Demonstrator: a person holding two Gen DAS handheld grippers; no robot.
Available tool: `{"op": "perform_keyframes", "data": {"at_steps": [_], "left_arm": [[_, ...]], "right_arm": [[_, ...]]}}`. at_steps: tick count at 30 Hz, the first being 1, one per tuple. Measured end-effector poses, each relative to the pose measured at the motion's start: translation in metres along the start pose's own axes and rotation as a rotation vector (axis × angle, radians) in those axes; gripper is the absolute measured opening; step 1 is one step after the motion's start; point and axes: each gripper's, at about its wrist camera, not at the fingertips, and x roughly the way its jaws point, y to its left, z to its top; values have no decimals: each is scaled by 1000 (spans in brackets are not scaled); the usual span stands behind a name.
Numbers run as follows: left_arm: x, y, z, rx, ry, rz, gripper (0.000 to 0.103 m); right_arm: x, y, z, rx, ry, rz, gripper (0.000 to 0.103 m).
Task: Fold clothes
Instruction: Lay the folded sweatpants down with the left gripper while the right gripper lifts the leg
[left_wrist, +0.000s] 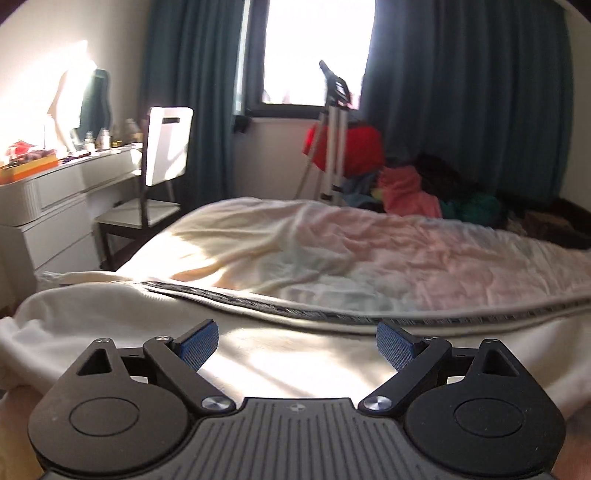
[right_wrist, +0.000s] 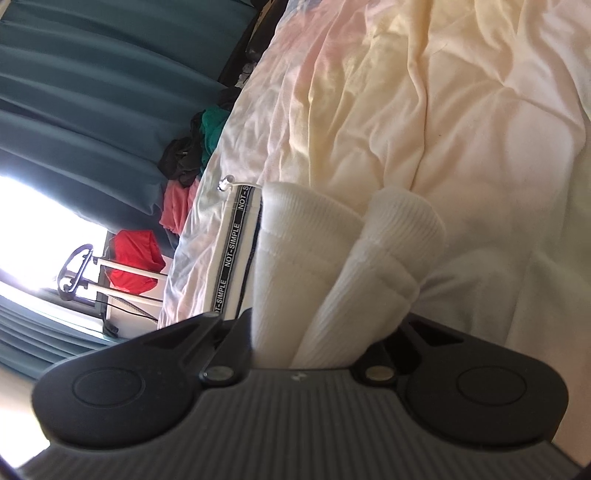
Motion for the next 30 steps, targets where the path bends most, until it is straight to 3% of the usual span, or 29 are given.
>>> {"op": "perform_keyframes", "data": {"at_steps": [4, 7, 9, 10, 11, 12, 14, 18, 20, 21, 23, 26, 30], "left_arm": [[37, -30, -39, 150, 139, -29, 94], [43, -24, -50, 140, 148, -43, 95], [43, -20, -49, 119, 158, -49, 95], [42, -18, -48, 118, 158, -49, 95], [41, -19, -48, 123, 156, -47, 95], [40, -19, -48, 126, 154, -46, 95], [37, -19, -47, 126, 154, -45, 95], [34, -18, -45, 125, 154, -46, 95], [34, -19, -46, 128, 151, -45, 95], [34, -18, -46, 130, 151, -46, 95], [35, -18, -46, 133, 154, -48, 95], [36, -20, -49, 157, 156, -43, 95], [36, -22, -50, 178, 158, -40, 95]], "right_arm": [[1, -7, 0, 59, 24, 22, 11], [3, -10, -1, 100, 55, 39, 15], [8, -7, -2, 88, 107, 74, 34], [12, -4, -5, 65, 145, 91, 52], [16, -1, -8, 43, 181, 107, 60], [20, 4, -12, 14, 202, 104, 60], [27, 15, -20, -45, 242, 99, 60], [30, 30, -33, -129, 197, 28, 57], [28, 34, -37, -131, 141, -21, 27], [26, 33, -38, -104, 112, -40, 17], [21, 31, -43, -52, 56, -47, 9], [9, 42, -51, -88, -43, -49, 8], [-6, 72, -59, -241, -133, -27, 8]]}}
